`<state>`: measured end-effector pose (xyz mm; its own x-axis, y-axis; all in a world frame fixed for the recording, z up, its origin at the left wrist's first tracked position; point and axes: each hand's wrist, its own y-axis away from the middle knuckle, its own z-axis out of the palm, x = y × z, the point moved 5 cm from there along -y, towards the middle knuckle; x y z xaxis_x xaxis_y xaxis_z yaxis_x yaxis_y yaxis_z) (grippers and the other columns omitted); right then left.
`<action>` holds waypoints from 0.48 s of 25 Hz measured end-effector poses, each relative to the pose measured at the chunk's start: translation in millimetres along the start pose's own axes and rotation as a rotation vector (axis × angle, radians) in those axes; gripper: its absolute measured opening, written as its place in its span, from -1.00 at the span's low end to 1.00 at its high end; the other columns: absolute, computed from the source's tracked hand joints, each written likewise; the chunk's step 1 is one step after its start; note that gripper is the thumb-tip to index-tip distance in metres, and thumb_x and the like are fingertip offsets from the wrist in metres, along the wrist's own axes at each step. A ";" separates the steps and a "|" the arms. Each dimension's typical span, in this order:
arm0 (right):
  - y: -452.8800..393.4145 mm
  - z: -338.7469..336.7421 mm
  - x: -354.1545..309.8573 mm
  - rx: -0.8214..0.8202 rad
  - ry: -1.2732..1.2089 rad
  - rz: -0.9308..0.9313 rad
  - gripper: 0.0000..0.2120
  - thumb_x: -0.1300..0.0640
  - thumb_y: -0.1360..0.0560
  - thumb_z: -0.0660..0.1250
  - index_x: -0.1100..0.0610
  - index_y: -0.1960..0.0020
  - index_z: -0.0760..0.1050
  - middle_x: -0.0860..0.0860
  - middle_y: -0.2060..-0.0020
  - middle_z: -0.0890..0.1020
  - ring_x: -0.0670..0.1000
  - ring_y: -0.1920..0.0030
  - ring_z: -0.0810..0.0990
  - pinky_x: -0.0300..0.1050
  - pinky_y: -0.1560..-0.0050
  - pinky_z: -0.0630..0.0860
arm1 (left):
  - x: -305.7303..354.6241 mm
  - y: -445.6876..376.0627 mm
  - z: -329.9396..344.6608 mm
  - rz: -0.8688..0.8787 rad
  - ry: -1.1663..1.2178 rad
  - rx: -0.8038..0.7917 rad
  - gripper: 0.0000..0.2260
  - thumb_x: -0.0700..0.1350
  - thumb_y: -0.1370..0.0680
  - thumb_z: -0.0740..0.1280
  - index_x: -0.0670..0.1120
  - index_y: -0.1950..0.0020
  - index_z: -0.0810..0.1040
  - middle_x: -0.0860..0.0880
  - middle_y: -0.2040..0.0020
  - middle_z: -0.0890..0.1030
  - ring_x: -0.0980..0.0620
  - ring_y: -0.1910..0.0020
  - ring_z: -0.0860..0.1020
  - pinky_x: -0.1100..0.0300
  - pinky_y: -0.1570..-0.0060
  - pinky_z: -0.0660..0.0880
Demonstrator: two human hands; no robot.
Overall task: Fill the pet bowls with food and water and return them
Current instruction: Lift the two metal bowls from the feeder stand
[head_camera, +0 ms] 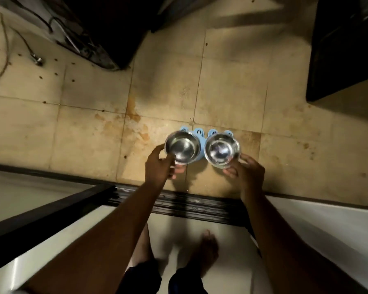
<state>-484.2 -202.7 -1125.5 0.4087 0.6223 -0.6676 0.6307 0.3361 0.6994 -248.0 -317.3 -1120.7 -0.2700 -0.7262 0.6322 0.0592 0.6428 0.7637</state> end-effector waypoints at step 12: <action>319.7 -87.5 -230.4 -0.125 -0.243 -0.005 -0.59 0.37 -0.48 0.48 0.36 -0.30 0.54 0.35 -0.10 0.67 0.00 0.36 0.74 -0.15 0.31 0.69 | 250.1 347.8 -119.4 0.071 0.207 -0.013 -0.76 -0.16 -0.61 0.33 0.16 -0.17 0.48 -0.15 0.19 0.73 -0.17 0.30 0.72 0.19 0.45 0.52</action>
<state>-434.5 -176.8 -725.7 0.5612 0.4377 -0.7025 0.5534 0.4327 0.7117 -180.2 -304.4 -681.4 -0.0622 -0.7147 0.6967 0.0839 0.6918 0.7172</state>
